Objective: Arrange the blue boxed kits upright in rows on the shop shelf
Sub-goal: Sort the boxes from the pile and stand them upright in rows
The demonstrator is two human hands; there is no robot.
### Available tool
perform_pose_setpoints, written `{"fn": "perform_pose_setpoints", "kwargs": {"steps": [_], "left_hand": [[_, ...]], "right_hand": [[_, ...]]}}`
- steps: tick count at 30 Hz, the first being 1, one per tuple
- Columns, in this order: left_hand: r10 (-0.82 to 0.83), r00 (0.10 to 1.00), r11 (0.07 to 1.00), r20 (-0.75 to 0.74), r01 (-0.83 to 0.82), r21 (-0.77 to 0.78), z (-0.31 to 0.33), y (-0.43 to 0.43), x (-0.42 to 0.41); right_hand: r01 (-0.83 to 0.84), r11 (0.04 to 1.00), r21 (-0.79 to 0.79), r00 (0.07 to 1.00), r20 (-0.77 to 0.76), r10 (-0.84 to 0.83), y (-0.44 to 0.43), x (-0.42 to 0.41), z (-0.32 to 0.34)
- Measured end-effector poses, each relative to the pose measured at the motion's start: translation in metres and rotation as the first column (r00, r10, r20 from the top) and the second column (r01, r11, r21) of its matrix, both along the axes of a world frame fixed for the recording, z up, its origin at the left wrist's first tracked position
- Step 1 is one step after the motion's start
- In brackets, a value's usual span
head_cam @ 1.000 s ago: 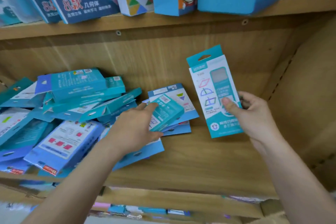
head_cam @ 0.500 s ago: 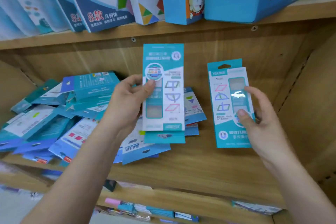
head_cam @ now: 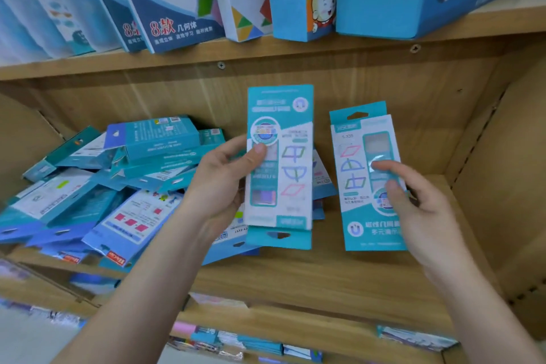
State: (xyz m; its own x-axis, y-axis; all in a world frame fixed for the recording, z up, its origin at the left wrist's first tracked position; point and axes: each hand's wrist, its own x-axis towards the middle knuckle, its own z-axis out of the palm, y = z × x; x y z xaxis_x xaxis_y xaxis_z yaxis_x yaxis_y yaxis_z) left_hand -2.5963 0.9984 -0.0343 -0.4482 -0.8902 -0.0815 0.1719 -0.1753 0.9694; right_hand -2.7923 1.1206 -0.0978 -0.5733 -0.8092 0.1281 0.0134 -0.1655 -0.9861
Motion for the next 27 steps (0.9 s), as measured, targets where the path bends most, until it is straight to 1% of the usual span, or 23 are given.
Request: {"fn": "perform_pose_setpoints", "kwargs": {"steps": [2,3,4,5,6,7,8,9,10,12,14,16,17,18,19,20,21,22,23,24,25,26,27], "left_hand": [[-0.152,0.978,0.964,0.141,0.178,-0.197,0.014,0.002,0.002],[-0.187,0.939,0.893,0.288,0.284,-0.348,0.023,0.001,0.002],[-0.159,0.871,0.766,0.464,0.405,-0.498,0.031,-0.001,0.001],[-0.054,0.765,0.594,0.642,0.541,-0.595,0.037,-0.004,-0.002],[0.122,0.619,0.406,0.776,0.682,-0.608,0.040,-0.007,-0.008],[0.329,0.464,0.242,0.822,0.800,-0.548,0.040,-0.010,-0.015],[0.505,0.343,0.137,0.792,0.874,-0.466,0.036,-0.011,-0.023],[0.624,0.261,0.090,0.737,0.913,-0.399,0.029,-0.010,-0.030],[0.683,0.237,0.055,0.691,0.927,-0.371,0.021,-0.009,-0.037],[0.677,0.368,-0.082,0.638,0.899,-0.431,0.008,-0.008,-0.044],[0.625,0.536,-0.225,0.568,0.820,-0.526,-0.005,-0.011,-0.047],[0.580,0.652,-0.299,0.489,0.728,-0.617,-0.015,-0.015,-0.049],[0.581,0.694,-0.303,0.424,0.669,-0.679,-0.018,-0.017,-0.048],[0.601,0.715,-0.264,0.357,0.600,-0.755,-0.019,-0.018,-0.047],[0.632,0.718,-0.180,0.292,0.502,-0.846,-0.020,-0.021,-0.044],[0.661,0.713,-0.051,0.233,0.352,-0.934,-0.020,-0.023,-0.040],[0.657,0.722,0.139,0.216,0.166,-0.976,-0.019,-0.023,-0.036],[0.597,0.760,0.390,0.257,0.005,-0.921,-0.018,-0.021,-0.034],[0.455,0.834,0.655,0.313,-0.075,-0.752,-0.017,-0.018,-0.035],[0.247,0.915,0.852,0.320,-0.048,-0.521,-0.016,-0.013,-0.040],[0.064,0.957,0.940,0.283,0.038,-0.340,-0.018,-0.012,-0.045],[-0.045,0.966,0.957,0.253,0.114,-0.266,-0.021,-0.011,-0.049],[-0.094,0.964,0.947,0.247,0.164,-0.277,-0.023,-0.011,-0.055]], "right_hand": [[0.026,1.000,-0.008,0.999,0.047,-0.025,0.003,-0.001,0.003],[0.029,1.000,-0.012,0.998,0.057,-0.028,0.005,-0.002,0.005],[0.029,0.999,-0.022,0.998,0.049,-0.028,0.007,-0.003,0.006],[0.024,0.999,-0.039,1.000,-0.003,-0.025,0.008,-0.005,0.005],[0.012,0.999,-0.051,0.996,-0.088,-0.017,0.008,-0.006,0.004],[0.001,0.998,-0.057,0.984,-0.177,-0.011,0.007,-0.007,0.002],[-0.012,0.999,-0.051,0.970,-0.244,-0.001,0.006,-0.007,0.001],[-0.015,1.000,-0.015,0.947,-0.320,0.010,0.003,-0.006,-0.002],[0.009,0.999,0.046,0.910,-0.415,0.011,0.000,-0.004,-0.005],[0.097,0.984,0.152,0.793,-0.609,0.016,-0.008,0.003,-0.011],[0.149,0.970,0.191,0.722,-0.691,0.025,-0.014,0.009,-0.018],[0.178,0.965,0.191,0.703,-0.711,0.011,-0.018,0.011,-0.022],[0.177,0.970,0.167,0.727,-0.686,-0.015,-0.019,0.010,-0.024],[0.170,0.976,0.136,0.774,-0.631,-0.047,-0.019,0.007,-0.024],[0.166,0.981,0.106,0.829,-0.554,-0.080,-0.018,0.004,-0.024],[0.159,0.985,0.072,0.878,-0.467,-0.108,-0.017,0.001,-0.024],[0.151,0.988,0.038,0.917,-0.379,-0.125,-0.016,-0.002,-0.023],[0.134,0.991,0.007,0.945,-0.301,-0.126,-0.015,-0.006,-0.022],[0.121,0.992,-0.017,0.962,-0.246,-0.122,-0.015,-0.011,-0.023],[0.109,0.994,-0.033,0.968,-0.223,-0.113,-0.015,-0.015,-0.024],[0.096,0.995,-0.036,0.970,-0.223,-0.102,-0.016,-0.018,-0.025],[0.076,0.997,-0.033,0.971,-0.225,-0.082,-0.016,-0.019,-0.027],[0.060,0.998,-0.027,0.972,-0.228,-0.064,-0.016,-0.020,-0.029]]}}
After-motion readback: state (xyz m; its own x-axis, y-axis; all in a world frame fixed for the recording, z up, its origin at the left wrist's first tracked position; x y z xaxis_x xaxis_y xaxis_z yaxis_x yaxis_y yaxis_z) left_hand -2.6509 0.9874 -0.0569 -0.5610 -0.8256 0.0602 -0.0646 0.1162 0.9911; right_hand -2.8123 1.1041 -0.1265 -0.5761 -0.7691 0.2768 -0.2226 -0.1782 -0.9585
